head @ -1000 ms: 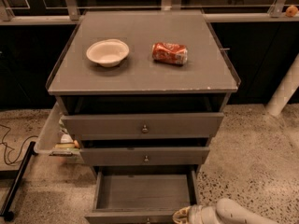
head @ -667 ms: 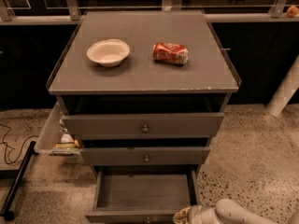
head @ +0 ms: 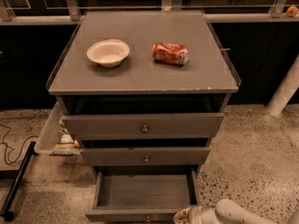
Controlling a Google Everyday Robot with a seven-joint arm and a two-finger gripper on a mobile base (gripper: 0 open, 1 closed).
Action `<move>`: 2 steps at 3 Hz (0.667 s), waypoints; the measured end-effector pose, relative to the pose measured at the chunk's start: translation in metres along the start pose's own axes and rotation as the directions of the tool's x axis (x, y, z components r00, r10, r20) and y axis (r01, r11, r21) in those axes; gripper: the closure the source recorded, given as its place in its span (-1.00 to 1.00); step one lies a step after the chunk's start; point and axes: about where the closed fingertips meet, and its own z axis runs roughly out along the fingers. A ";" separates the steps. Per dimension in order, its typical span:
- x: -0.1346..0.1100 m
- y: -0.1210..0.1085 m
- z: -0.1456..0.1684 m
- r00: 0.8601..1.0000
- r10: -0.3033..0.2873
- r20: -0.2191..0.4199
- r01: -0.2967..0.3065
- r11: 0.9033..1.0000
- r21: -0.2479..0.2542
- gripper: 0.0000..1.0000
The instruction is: Close bottom drawer
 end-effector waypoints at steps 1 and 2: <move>0.000 0.000 0.000 1.000 0.000 0.000 0.000 1.000 0.000 0.18; 0.000 0.000 0.000 1.000 0.000 0.000 0.000 1.000 0.000 -0.29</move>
Offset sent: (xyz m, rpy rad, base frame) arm 0.0000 0.0000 0.0000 0.0000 0.0000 0.0000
